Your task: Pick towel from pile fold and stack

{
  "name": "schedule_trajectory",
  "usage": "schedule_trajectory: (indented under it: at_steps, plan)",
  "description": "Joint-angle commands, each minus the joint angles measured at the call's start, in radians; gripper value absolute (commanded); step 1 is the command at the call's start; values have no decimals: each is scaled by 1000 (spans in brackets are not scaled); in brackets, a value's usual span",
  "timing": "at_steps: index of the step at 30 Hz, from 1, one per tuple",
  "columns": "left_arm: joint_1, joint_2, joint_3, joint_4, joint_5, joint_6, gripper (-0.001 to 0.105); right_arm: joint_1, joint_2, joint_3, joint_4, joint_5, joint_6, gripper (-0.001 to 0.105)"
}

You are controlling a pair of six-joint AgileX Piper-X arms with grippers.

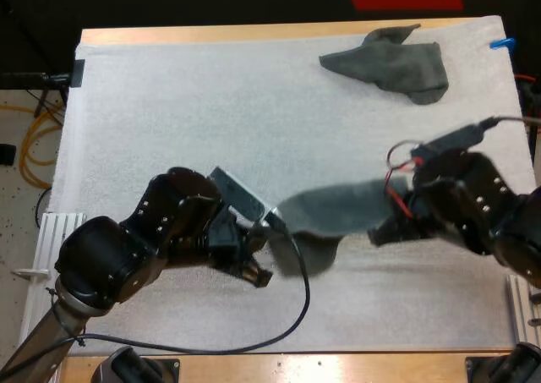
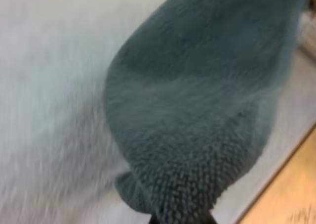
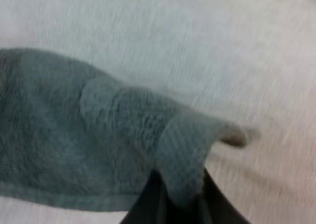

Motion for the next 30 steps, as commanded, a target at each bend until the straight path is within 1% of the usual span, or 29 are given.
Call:
schedule_trajectory:
  at_steps: [1, 4, 6, 7, 10, 12, 15, 17, 18, 20, 22, 23, 24, 25, 26, 27, 30]
  plan:
    - [-5, -3, -10, 67, -16, 2, 0, 22, -8, -8, 50, -18, 38, 0]
    - [-5, -8, -10, 130, -16, 2, 0, 62, -8, -8, 104, -43, 90, 0]
    - [-5, -14, -10, 145, -11, 0, 0, 84, -8, -8, 128, -76, 119, 0]
    - [-5, -16, -10, 155, 3, 0, 0, 100, -8, -8, 139, -103, 141, 0]
    - [-5, -16, -5, 166, 37, 0, 0, 126, -5, -8, 142, -138, 180, 0]
    - [-5, -12, 5, 161, 39, 0, 0, 127, 6, -2, 142, -138, 193, 0]
    - [1, 17, 34, 136, 38, 7, 0, 118, 37, 30, 132, -130, 183, 0]
    - [6, 43, 52, 85, 21, 12, 0, 98, 68, 63, 96, -129, 161, 0]
    - [13, 63, 63, 50, 13, 29, 0, 74, 92, 90, 60, -123, 132, 0]
    - [38, 105, 79, -9, -9, 57, 0, 31, 134, 129, -5, -115, 112, 0]
    - [86, 168, 94, -69, -46, 95, 0, -46, 190, 168, -124, -105, 82, 0]
    - [101, 185, 98, -85, -47, 106, 0, -76, 208, 178, -168, -105, 71, 0]
    - [132, 221, 104, -118, -44, 127, 0, -112, 238, 185, -219, -113, 59, 0]
    - [157, 251, 110, -160, -44, 146, 0, -153, 278, 185, -268, -145, 38, 0]
    - [171, 269, 112, -191, -44, 157, 0, -172, 299, 185, -294, -160, 27, 0]
    - [195, 303, 115, -225, -44, 178, 0, -206, 338, 185, -337, -202, 13, 0]
    - [256, 403, 114, -299, -19, 218, 0, -265, 429, 185, -420, -242, 16, 0]
